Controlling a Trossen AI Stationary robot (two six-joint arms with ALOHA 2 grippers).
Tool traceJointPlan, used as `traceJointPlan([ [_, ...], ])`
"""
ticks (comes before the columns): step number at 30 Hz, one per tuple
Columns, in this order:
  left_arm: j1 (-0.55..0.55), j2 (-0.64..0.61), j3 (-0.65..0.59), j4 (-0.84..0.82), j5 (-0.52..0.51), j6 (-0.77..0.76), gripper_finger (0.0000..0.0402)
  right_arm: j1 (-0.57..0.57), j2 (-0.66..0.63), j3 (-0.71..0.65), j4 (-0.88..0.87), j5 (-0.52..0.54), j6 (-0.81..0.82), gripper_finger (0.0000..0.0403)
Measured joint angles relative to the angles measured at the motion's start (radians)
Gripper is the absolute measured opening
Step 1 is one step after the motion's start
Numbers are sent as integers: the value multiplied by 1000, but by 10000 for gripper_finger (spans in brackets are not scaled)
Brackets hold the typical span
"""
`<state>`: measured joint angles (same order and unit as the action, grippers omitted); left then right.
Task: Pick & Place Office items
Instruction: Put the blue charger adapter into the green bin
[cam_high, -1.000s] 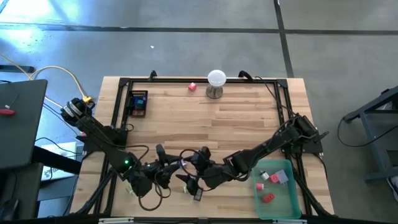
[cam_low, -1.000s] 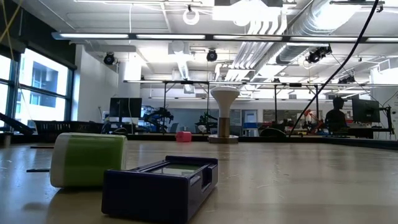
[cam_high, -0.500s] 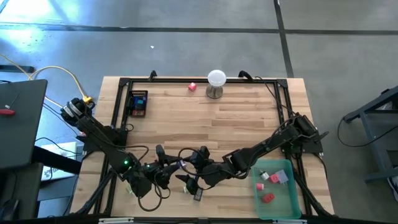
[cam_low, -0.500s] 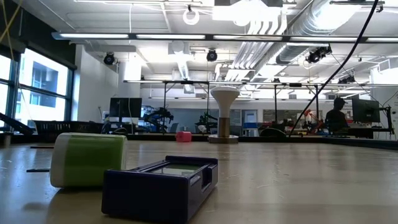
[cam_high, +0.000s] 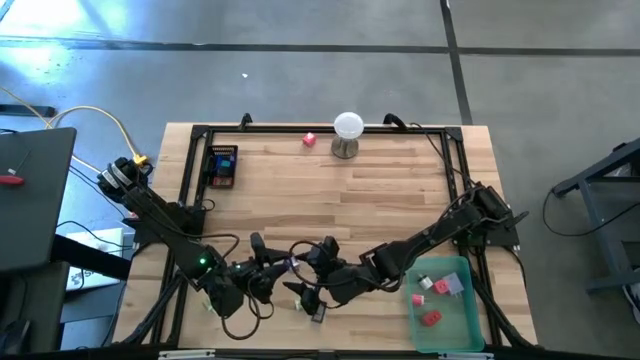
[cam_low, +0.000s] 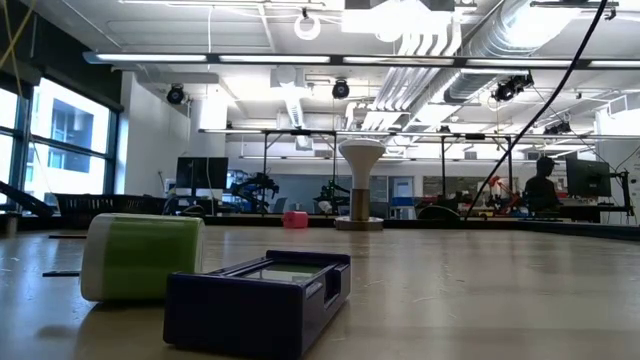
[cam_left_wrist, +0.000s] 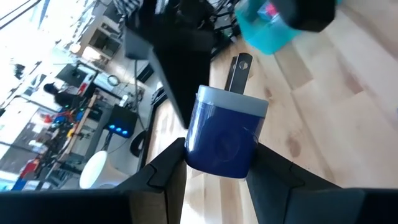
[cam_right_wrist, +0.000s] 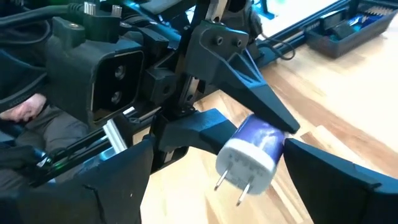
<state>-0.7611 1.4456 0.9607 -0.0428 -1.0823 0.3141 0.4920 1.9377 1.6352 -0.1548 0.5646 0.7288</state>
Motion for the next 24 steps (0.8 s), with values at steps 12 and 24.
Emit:
traceJointPlan([
  [12, 3, 0, 0, 0, -39, -1, 129, -9, 0, 0, -14, 59, 32, 344],
  [24, 10, 0, 0, 40, -69, 11, 129, -35, 36, -2, 11, 60, 4, 277],
])
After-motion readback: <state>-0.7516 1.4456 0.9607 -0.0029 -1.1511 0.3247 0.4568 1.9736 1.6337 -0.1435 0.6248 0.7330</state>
